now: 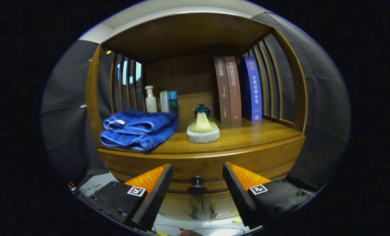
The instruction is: Pull open the drawer, take out the items inside it, and place them on the countertop above the cabinet.
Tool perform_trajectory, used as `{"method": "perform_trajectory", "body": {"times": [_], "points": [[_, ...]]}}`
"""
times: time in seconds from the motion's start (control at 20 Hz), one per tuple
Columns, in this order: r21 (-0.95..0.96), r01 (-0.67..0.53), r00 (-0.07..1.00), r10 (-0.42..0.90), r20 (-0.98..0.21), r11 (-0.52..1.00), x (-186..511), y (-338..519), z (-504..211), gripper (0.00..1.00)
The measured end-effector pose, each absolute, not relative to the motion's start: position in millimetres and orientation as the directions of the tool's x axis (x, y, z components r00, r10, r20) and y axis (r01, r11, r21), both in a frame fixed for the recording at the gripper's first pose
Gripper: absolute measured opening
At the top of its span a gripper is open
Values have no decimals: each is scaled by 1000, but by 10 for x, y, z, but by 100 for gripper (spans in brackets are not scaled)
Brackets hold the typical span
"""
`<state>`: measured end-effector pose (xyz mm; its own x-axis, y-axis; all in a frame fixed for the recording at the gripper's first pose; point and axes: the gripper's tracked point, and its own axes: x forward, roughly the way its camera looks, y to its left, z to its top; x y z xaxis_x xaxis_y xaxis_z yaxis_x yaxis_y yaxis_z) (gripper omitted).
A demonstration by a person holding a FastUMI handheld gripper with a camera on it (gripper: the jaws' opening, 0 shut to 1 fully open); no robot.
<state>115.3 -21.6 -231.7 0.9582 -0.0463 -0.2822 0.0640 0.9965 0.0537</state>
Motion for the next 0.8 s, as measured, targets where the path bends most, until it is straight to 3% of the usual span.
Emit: {"method": "perform_trajectory", "body": {"times": [0.35, 0.8], "points": [[47, 14, 991, -7, -133, 999, 909, -87, -1110, 99], [39, -3, 996, 6, -88, 999, 455, 96, -158, 99]]}}
